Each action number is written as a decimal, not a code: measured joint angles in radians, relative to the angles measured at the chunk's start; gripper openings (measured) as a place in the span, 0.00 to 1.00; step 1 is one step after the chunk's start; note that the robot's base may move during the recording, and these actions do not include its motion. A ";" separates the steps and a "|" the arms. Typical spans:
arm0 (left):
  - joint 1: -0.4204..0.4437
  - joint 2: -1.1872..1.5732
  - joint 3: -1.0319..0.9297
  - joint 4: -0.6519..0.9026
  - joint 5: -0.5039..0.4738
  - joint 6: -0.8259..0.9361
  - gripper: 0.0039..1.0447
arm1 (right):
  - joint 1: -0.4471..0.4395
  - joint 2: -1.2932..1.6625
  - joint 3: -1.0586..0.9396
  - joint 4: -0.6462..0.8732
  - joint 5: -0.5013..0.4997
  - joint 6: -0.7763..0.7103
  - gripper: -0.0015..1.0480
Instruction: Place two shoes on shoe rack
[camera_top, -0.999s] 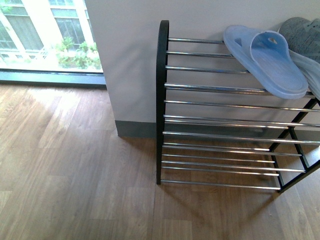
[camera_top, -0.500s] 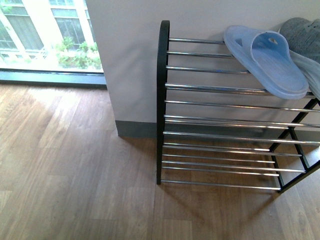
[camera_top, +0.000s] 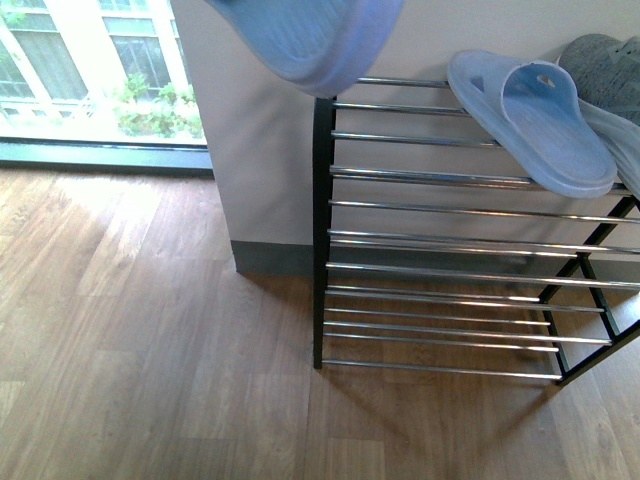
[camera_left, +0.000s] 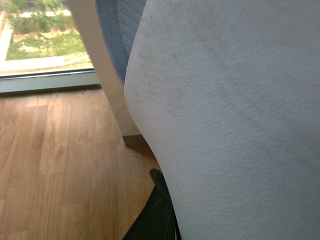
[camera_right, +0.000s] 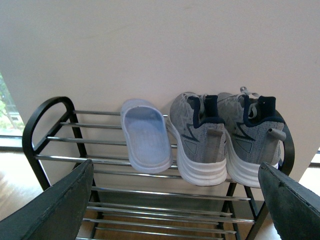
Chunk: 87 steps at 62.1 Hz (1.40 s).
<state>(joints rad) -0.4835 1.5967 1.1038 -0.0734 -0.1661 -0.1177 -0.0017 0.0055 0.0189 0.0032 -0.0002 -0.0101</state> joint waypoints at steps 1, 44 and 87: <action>-0.001 0.017 0.018 -0.011 0.003 0.008 0.01 | 0.000 0.000 0.000 0.000 0.000 0.000 0.91; 0.012 0.823 1.107 -0.559 0.177 0.472 0.01 | 0.000 0.000 0.000 0.000 0.000 0.000 0.91; -0.096 0.930 1.194 -0.541 -0.015 0.453 0.01 | 0.000 0.000 0.000 0.000 0.000 0.000 0.91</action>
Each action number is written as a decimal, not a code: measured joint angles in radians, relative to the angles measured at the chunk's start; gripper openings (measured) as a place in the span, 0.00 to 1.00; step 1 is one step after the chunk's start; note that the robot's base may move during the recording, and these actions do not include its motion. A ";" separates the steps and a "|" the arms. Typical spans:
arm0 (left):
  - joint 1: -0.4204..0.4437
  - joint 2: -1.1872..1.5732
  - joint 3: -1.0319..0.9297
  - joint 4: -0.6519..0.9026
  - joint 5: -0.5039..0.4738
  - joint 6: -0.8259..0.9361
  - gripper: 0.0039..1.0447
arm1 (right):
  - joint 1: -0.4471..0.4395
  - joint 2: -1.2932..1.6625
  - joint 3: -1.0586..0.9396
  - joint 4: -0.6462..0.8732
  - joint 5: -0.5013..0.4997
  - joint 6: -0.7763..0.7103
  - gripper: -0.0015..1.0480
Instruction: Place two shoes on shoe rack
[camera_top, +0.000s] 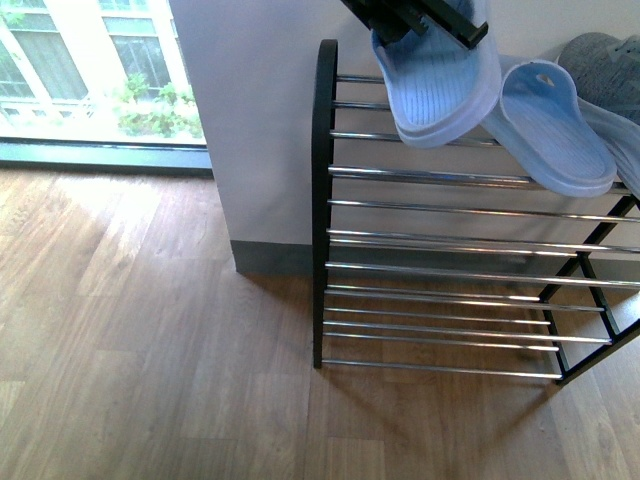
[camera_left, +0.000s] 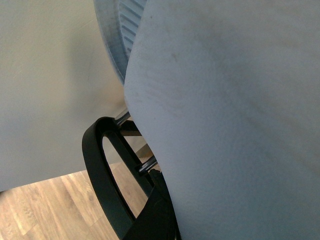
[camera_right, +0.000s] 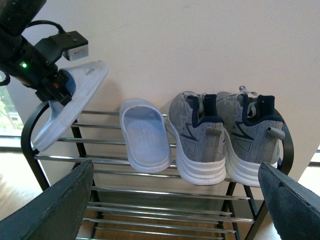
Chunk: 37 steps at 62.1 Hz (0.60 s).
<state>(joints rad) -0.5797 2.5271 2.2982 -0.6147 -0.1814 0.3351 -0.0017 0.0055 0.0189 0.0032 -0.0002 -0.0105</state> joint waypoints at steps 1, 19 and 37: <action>0.000 0.002 0.000 -0.001 -0.003 -0.002 0.01 | 0.000 0.000 0.000 0.000 0.000 0.000 0.91; 0.005 0.066 0.005 -0.019 -0.047 -0.033 0.01 | 0.000 0.000 0.000 0.000 0.000 0.000 0.91; -0.004 0.146 0.137 -0.069 -0.061 -0.009 0.06 | 0.000 0.000 0.000 0.000 0.000 0.000 0.91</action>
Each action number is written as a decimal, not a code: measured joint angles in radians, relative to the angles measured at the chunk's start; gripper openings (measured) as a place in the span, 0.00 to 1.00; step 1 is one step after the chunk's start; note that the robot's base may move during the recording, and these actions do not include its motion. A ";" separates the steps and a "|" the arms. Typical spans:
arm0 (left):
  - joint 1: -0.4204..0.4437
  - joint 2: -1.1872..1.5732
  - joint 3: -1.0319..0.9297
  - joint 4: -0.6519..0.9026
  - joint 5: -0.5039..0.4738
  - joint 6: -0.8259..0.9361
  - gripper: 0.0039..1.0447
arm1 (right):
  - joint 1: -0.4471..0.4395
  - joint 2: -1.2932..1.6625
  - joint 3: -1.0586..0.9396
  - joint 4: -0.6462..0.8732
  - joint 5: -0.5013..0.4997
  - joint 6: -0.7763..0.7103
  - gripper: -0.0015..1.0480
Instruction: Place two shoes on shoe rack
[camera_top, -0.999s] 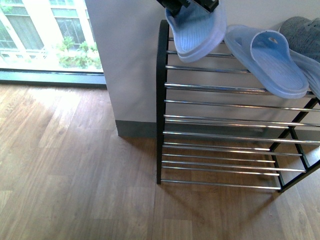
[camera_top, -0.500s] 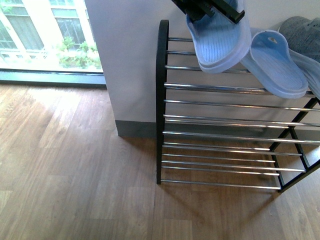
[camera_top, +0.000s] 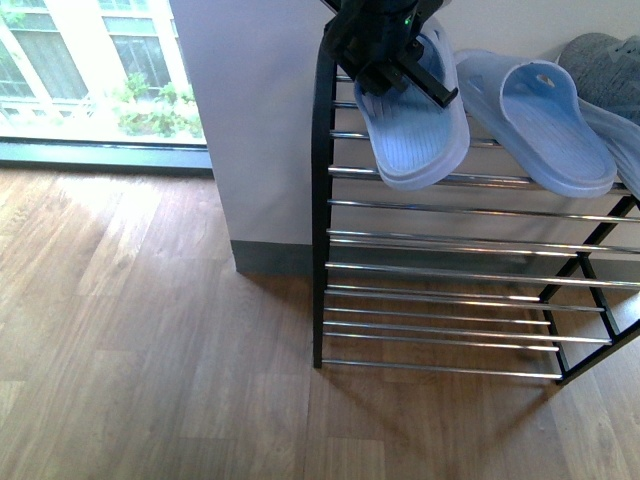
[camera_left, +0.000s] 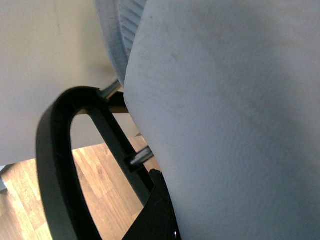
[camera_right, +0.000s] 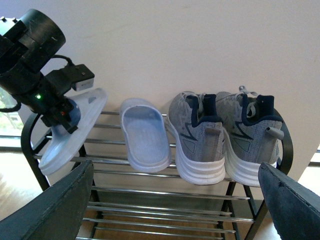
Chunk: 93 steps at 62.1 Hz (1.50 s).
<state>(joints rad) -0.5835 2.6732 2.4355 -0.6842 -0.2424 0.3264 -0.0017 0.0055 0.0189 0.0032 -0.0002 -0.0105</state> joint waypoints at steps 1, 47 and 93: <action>0.002 0.003 0.006 -0.002 -0.004 0.002 0.09 | 0.000 0.000 0.000 0.000 0.000 0.000 0.91; 0.004 0.072 0.291 -0.303 0.093 -0.070 0.91 | 0.000 0.000 0.000 0.000 0.000 0.000 0.91; 0.176 -0.860 -0.977 0.406 -0.205 -0.101 0.91 | 0.000 0.000 0.000 0.000 0.000 0.000 0.91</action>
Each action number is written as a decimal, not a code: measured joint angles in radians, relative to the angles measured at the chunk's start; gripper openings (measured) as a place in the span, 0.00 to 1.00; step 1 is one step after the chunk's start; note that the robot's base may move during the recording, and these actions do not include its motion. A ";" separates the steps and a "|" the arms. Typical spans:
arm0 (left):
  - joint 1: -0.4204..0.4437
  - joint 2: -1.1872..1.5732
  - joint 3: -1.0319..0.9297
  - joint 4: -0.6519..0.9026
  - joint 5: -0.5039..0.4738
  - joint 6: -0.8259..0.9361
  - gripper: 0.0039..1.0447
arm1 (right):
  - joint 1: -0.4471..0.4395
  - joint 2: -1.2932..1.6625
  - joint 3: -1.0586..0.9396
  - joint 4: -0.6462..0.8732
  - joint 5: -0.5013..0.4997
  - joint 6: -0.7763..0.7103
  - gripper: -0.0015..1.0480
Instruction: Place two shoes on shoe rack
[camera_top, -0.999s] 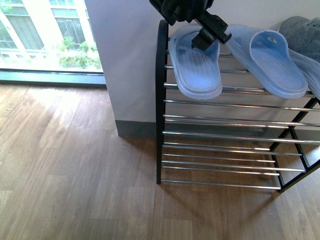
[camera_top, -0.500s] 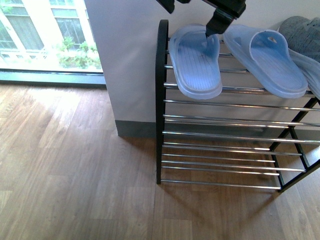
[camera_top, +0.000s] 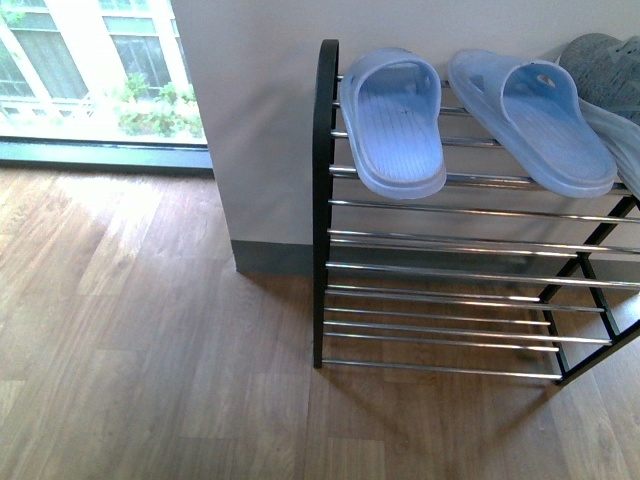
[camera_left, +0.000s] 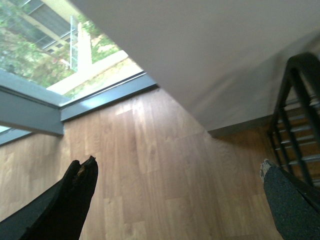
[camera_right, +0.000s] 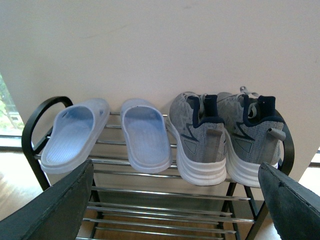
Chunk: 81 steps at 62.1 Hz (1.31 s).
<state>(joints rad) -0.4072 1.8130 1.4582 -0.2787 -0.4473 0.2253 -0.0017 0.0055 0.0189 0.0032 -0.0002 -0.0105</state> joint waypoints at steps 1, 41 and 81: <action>0.005 -0.026 -0.036 0.013 -0.007 -0.006 0.91 | 0.000 0.000 0.000 0.000 0.000 0.000 0.91; 0.657 -0.896 -1.105 0.748 0.597 -0.245 0.75 | 0.000 0.000 0.000 0.000 0.000 0.000 0.91; 0.409 -1.374 -1.417 0.674 0.447 -0.233 0.01 | 0.000 0.000 0.000 0.000 0.000 0.000 0.91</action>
<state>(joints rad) 0.0017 0.4385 0.0410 0.3954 -0.0006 -0.0078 -0.0021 0.0051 0.0189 0.0032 -0.0002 -0.0101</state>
